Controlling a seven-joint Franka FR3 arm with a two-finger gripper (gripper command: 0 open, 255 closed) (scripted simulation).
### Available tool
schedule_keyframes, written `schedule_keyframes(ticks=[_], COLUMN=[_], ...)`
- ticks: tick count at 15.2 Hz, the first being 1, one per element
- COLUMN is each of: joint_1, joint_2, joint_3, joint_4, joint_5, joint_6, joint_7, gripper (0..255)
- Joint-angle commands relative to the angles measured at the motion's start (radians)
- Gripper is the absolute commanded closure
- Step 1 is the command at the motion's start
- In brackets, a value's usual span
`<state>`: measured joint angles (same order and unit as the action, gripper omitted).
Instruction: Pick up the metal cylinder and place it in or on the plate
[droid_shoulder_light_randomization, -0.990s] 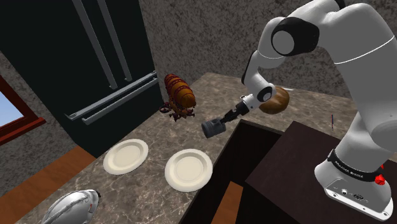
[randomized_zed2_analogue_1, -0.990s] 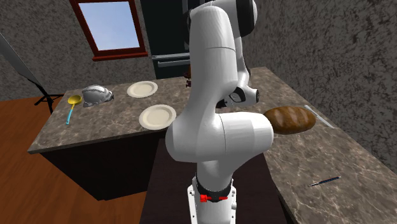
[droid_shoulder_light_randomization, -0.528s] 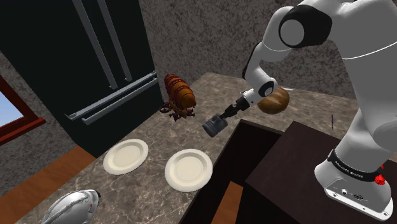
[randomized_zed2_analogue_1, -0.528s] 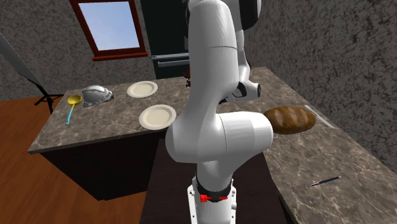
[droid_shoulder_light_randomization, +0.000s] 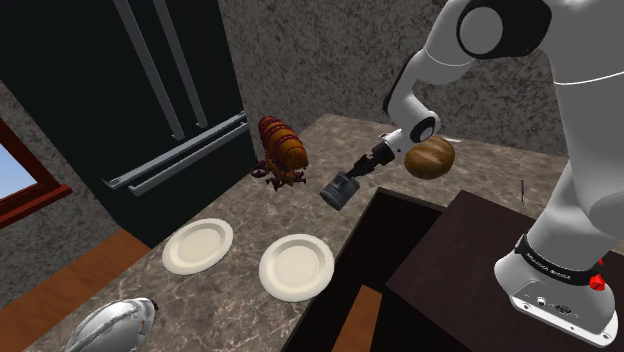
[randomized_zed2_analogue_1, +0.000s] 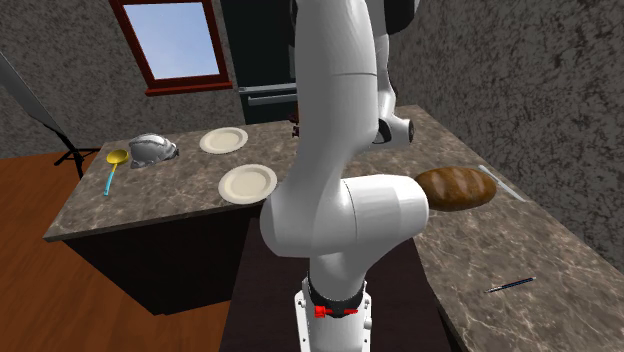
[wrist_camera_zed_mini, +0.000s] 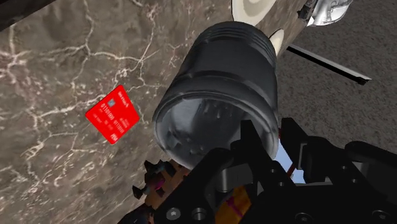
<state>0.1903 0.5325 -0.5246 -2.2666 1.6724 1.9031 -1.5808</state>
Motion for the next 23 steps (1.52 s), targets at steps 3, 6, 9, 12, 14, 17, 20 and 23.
schedule_keyframes(ticks=[3, 6, 9, 12, 14, 17, 20, 23], joint_1=[0.062, 0.119, 0.175, 0.231, 0.269, 0.325, 0.381, 0.423], joint_2=[-0.078, -0.137, -0.191, -0.236, -0.262, -0.293, -0.315, -0.31], joint_3=[0.021, 0.053, 0.09, 0.131, 0.161, 0.208, 0.255, 0.292], joint_4=[-0.076, -0.137, -0.188, -0.225, -0.243, -0.259, -0.261, -0.25], joint_5=[0.042, 0.102, 0.17, 0.248, 0.305, 0.395, 0.489, 0.573], joint_6=[0.064, 0.127, 0.189, 0.25, 0.29, 0.349, 0.407, 0.442], joint_7=[-0.002, -0.012, -0.021, -0.03, -0.037, -0.047, -0.059, -0.079], gripper=[255, 255, 255, 255, 255, 255, 255, 255])
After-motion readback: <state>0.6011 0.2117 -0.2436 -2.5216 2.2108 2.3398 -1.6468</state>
